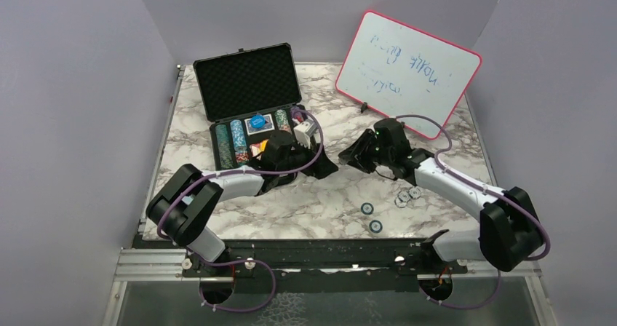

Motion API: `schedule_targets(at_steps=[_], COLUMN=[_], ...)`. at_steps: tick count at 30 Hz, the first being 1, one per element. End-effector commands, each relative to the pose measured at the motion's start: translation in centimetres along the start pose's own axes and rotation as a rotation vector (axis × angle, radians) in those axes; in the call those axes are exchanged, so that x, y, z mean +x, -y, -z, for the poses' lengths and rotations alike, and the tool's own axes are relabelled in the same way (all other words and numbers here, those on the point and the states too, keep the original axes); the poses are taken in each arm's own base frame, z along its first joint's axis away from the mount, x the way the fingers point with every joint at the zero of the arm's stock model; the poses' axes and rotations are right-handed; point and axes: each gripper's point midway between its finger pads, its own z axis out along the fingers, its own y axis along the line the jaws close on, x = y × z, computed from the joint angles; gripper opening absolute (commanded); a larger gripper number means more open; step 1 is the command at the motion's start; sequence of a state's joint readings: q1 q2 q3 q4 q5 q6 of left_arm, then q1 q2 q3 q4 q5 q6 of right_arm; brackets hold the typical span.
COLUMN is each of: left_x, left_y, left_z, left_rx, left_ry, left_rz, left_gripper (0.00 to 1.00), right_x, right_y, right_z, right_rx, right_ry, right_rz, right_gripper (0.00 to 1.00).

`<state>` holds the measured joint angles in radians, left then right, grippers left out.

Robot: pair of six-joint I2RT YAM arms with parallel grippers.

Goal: Pack up texas hold em set

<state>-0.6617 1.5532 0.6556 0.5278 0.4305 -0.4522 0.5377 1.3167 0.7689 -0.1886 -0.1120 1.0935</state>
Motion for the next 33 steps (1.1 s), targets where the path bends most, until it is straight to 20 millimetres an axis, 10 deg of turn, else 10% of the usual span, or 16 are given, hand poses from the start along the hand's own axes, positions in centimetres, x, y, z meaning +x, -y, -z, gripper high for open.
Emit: schedule_targets(at_steps=[1,8,18,25,33], left_x=[-3.2,-4.3,-4.4,-3.1,-2.0], left_y=[2.3,1.8,1.8,1.0,-3.4], left_z=[0.0,-0.2,-0.2,2.2,5.8], left_rx=[0.086,0.062,0.070,0.027,-0.175], left_ry=[0.131,0.195,0.200,0.097,-0.249], left_rz=[0.008,0.029,-0.052,-0.379,-0.730], left_gripper=[0.72,0.56,0.00,0.00,0.00], right_x=[-0.2,0.5,1.2,-1.3,-2.6], right_y=[-4.7,-5.0,-4.5,-4.3,-0.7], right_z=[0.1,-0.3,-0.2,2.0,3.8], right_rx=[-0.167,-0.193,-0.185,-0.102,0.069], right_ry=[-0.027,-0.071,-0.099,0.012,0.105], right_rz=[-0.039,-0.058,-0.072,0.007,0.018], right_gripper=[0.46,0.46,0.46,0.73,0.75])
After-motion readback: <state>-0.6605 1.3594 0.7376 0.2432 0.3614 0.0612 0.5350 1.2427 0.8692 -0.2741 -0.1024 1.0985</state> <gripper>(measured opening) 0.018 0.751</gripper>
